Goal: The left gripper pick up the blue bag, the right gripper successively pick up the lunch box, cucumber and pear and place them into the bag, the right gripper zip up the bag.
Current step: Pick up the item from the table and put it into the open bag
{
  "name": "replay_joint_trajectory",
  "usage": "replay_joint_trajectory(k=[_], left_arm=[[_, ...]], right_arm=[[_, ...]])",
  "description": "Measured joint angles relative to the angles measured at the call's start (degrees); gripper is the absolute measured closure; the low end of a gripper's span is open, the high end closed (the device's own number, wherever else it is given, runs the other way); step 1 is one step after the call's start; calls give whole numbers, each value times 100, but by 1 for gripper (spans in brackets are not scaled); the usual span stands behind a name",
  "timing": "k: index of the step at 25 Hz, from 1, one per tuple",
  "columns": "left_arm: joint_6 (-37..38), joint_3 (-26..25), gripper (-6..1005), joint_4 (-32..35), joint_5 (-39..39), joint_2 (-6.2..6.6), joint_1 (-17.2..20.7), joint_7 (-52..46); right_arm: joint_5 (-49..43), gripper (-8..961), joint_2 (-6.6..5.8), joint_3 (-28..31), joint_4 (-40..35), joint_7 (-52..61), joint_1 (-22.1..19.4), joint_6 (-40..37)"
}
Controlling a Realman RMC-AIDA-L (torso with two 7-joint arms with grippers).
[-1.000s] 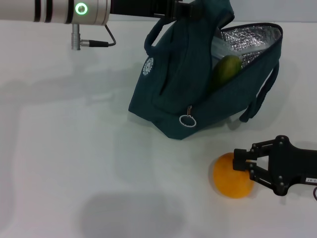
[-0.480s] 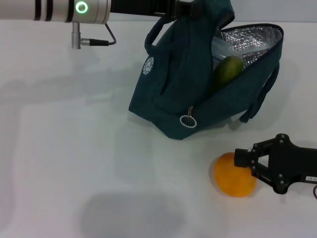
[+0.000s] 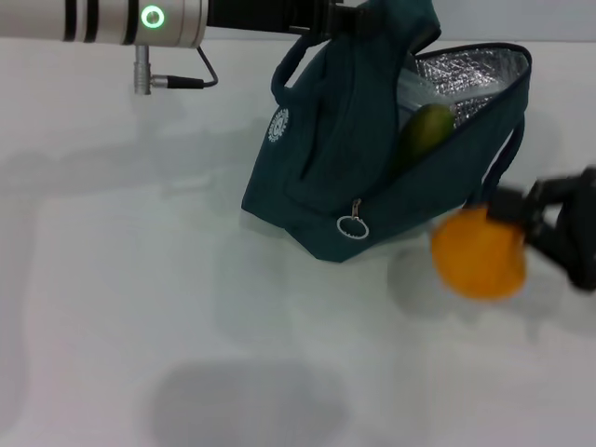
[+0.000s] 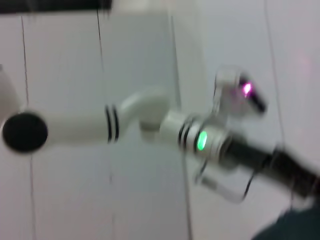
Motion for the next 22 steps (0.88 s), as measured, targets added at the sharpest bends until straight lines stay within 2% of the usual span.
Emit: replay_joint_trajectory(k=[4,11,22], left_arm=[[19,0,946,0,0,-4,0,0],[31,25,945,0,0,-17,6,0],[111,36,946,11,-8,-21,9,-28]], right_arm=[[508,911,-6,114,-371,22,4,-61],[851,910,41,886,-823,50,97,-235],[911,911,165,1034,-1164,-422,292,892]])
